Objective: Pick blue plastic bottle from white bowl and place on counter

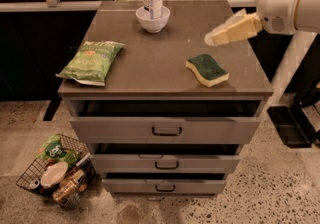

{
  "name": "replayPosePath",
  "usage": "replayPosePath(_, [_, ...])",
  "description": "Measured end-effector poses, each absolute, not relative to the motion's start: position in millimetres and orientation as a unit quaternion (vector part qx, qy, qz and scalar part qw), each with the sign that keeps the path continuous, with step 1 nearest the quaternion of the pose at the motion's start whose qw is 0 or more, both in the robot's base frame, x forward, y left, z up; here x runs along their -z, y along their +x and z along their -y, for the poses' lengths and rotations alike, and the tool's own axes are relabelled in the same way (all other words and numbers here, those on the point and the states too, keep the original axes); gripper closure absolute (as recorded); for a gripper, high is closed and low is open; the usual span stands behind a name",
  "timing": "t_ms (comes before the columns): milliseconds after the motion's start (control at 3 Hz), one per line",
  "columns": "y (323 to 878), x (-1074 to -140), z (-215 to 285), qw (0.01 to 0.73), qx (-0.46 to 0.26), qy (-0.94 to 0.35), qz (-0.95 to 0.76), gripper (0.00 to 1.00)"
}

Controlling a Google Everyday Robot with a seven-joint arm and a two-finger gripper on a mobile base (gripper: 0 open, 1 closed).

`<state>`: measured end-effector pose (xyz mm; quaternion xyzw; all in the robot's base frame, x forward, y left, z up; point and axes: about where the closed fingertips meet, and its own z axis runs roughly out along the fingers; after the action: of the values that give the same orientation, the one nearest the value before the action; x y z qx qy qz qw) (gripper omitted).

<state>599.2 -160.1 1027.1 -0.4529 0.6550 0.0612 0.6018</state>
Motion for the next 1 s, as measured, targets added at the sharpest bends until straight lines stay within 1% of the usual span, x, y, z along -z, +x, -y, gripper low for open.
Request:
replayPosePath(333, [607.7, -1035.4, 168.1, 0.615, -0.044, -0.438, -0.654, 0.0])
replayPosePath(667, [608.0, -1035.4, 166.6, 0.616, -0.046, -0.435, -0.655, 0.0])
replayPosePath(1000, [629.9, -1032.0, 166.4, 0.62, -0.057, -0.4, -0.673, 0.0])
